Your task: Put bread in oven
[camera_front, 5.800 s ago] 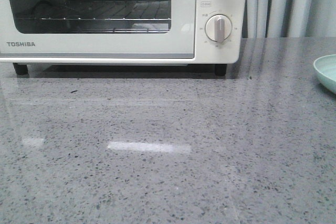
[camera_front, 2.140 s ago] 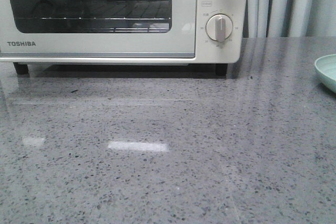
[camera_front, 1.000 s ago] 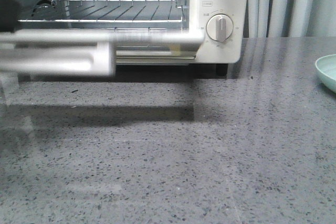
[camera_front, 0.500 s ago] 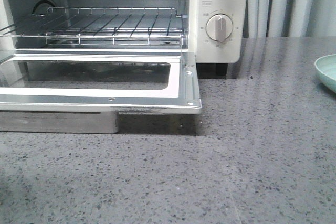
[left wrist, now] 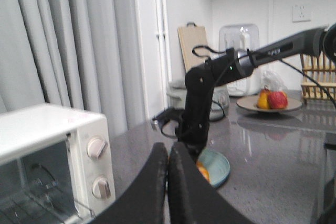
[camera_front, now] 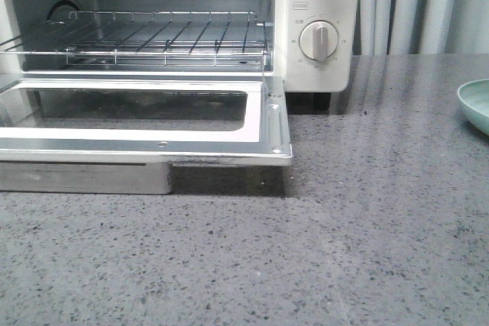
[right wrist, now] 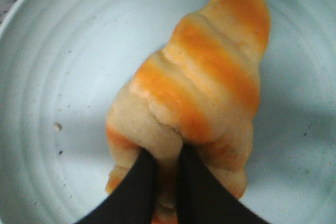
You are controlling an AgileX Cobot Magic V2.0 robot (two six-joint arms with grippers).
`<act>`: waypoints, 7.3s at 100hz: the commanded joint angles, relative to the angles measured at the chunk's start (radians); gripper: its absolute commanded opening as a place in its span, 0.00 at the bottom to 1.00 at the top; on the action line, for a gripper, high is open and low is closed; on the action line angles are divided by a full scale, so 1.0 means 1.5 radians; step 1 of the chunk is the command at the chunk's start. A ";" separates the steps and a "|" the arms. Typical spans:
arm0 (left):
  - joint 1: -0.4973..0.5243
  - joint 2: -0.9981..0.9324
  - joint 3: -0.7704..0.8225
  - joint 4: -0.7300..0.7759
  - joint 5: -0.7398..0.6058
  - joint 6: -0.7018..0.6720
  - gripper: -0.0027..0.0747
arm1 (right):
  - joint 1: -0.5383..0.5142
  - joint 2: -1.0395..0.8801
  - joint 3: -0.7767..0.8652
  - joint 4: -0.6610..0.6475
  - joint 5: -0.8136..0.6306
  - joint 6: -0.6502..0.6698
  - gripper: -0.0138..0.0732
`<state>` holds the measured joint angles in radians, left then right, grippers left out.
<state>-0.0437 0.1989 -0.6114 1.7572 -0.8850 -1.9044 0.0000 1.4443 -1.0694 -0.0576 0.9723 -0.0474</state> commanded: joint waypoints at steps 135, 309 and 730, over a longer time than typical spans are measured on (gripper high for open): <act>-0.001 -0.015 -0.106 -0.045 0.130 -0.006 0.01 | 0.595 0.163 -0.461 -0.147 0.051 -0.106 0.09; -0.001 -0.016 -0.082 -0.013 0.184 -0.006 0.01 | 0.647 0.206 -0.490 -0.448 -0.014 -0.094 0.68; -0.001 -0.154 0.316 0.018 0.549 -0.016 0.01 | -0.054 -0.829 0.444 -0.019 -0.434 0.015 0.68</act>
<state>-0.0437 -0.0040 -0.1091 1.8004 -0.0839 -1.9201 -0.0478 0.2601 -0.4469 -0.0908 0.4646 -0.0266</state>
